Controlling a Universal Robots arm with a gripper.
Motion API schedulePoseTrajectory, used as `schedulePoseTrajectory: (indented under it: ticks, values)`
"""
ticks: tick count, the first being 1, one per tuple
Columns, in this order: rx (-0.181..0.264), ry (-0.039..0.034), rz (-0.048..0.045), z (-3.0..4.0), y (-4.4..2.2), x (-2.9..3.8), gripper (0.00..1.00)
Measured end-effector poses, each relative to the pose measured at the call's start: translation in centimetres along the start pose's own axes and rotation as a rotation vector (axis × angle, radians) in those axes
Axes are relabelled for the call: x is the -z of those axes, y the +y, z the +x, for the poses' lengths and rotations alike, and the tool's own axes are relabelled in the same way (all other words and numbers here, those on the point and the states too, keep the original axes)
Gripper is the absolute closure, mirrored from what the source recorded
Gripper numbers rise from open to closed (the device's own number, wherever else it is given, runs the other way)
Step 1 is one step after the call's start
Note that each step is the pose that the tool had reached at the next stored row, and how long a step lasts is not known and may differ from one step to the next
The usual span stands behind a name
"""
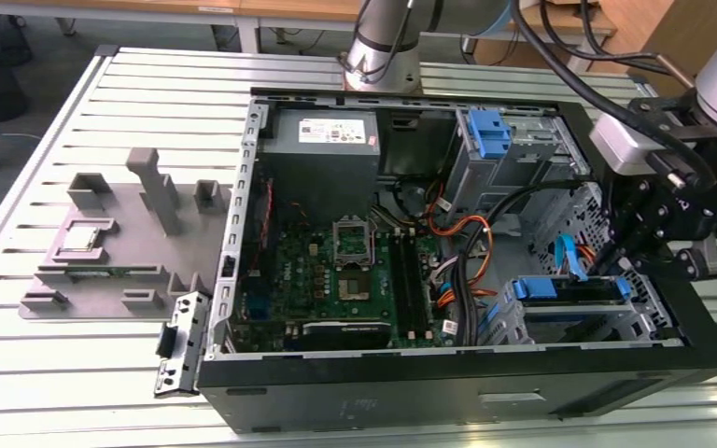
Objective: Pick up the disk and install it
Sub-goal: 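Insert the second disk wire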
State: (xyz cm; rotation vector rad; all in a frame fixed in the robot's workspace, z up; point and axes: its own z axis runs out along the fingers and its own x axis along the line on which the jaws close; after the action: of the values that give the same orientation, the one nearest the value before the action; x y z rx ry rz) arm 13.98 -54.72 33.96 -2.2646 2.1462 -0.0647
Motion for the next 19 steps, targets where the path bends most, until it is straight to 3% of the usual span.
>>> schedulePoseTrajectory:
  ticks: [19]
  values:
    - [0.000, 0.0005, 0.0080, 0.09, 0.54, -0.09, 0.84]
